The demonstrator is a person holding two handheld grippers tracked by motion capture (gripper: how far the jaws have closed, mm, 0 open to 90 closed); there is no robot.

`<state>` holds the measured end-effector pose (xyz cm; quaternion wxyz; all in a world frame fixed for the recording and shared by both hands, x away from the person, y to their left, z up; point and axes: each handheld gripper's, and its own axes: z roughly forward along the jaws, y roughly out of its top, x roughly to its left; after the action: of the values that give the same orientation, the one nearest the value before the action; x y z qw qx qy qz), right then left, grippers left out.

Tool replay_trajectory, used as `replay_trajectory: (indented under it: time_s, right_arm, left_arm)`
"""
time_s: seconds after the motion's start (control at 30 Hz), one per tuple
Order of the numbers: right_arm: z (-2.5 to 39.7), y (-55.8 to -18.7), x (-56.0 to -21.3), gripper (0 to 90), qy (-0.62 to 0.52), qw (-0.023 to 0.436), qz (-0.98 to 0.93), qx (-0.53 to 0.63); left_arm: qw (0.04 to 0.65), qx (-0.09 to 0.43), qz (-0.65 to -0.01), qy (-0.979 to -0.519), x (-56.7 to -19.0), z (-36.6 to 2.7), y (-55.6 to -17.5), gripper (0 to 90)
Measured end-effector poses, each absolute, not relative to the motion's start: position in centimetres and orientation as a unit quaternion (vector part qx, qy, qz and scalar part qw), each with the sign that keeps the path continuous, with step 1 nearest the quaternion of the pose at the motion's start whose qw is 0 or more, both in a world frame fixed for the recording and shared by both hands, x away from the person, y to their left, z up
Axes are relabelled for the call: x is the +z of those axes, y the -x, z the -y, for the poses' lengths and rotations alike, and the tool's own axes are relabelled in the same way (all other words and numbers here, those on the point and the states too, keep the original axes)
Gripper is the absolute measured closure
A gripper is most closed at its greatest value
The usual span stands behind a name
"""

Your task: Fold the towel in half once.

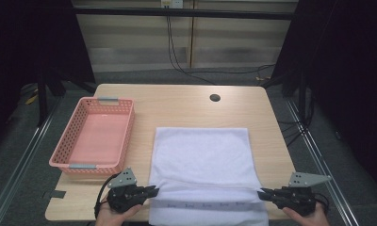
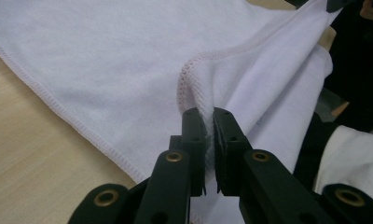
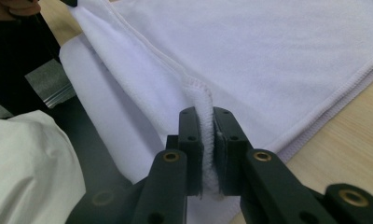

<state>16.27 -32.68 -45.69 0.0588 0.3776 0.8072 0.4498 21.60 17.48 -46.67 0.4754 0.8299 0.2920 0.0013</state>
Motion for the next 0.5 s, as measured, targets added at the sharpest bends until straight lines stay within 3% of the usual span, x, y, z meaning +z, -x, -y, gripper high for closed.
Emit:
replay_trajectory:
  time_s: [0.23, 0.5]
  right_arm:
    - [32.7, -14.2, -45.4, 73.7, -0.348, 0.035, -0.830, 0.436]
    - [33.6, -15.0, -45.2, 67.4, -0.376, 0.054, -0.800, 0.465]
  left_arm:
    - [0.444, -0.039, -0.248, -0.860, -46.2, -18.4, -20.1, 79.1]
    - [0.472, -0.016, -0.285, -0.834, -46.0, -18.8, -22.2, 71.7]
